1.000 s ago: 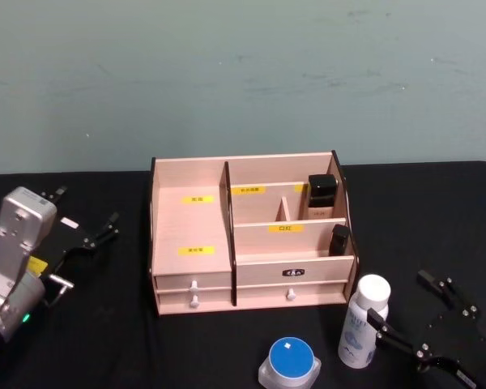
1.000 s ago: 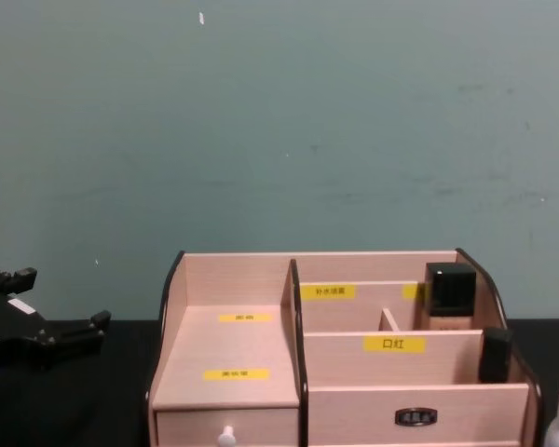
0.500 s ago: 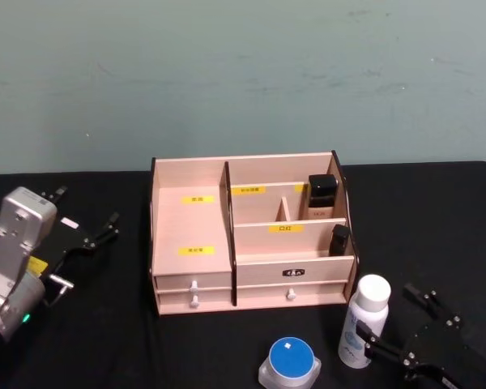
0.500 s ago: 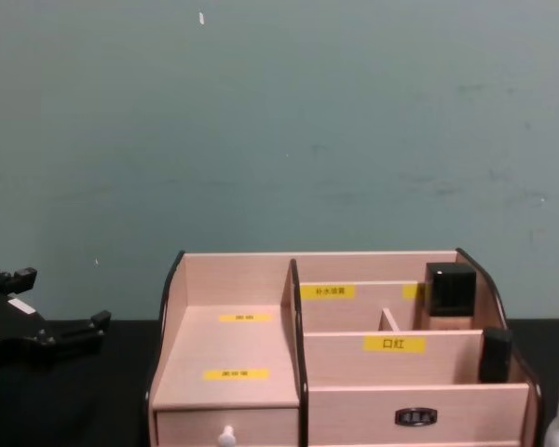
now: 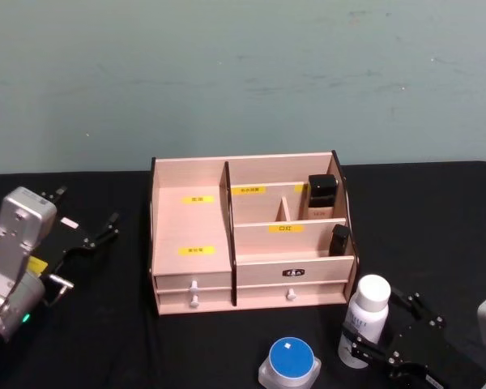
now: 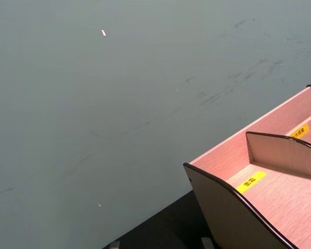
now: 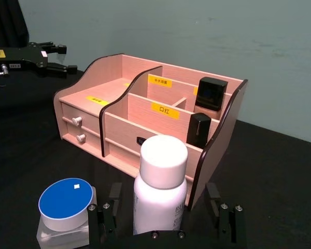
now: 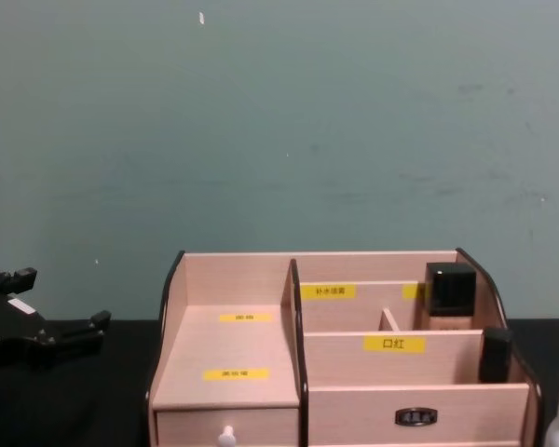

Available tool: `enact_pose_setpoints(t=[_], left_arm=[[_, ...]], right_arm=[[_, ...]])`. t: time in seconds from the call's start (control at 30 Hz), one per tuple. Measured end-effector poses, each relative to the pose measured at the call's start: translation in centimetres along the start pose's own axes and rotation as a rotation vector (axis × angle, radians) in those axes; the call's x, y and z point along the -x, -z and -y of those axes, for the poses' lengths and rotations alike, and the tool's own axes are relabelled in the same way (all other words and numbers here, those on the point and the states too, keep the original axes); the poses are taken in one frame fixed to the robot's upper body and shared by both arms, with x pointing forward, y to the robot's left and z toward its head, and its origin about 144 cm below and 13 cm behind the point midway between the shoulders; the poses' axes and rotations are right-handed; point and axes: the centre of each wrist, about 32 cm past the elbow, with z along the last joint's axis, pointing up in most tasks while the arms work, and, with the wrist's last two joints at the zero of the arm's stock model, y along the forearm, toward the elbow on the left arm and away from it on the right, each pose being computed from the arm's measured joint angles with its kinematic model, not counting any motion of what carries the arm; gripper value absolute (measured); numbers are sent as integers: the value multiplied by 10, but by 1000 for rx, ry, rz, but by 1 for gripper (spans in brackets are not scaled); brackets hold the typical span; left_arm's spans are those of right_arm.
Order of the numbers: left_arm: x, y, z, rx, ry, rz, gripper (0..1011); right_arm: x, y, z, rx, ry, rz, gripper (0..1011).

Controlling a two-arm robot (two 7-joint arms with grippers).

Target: Pick up the facial cleanser and watermelon frost from the table and place them into the tiered storage box.

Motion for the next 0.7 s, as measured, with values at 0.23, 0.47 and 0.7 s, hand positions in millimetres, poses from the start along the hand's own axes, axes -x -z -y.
enact_pose_setpoints(t=[0.23, 0.47, 0.7], left_arm=[[0, 0, 0, 0, 0, 0, 1010], [0, 0, 0, 0, 0, 0, 1010], [0, 0, 0, 0, 0, 0, 1010]], right_arm=[[0, 4, -5, 5, -6, -11, 1004], [-1, 8, -11, 12, -7, -29, 1004], [-3, 11, -16, 10, -16, -45, 1004]])
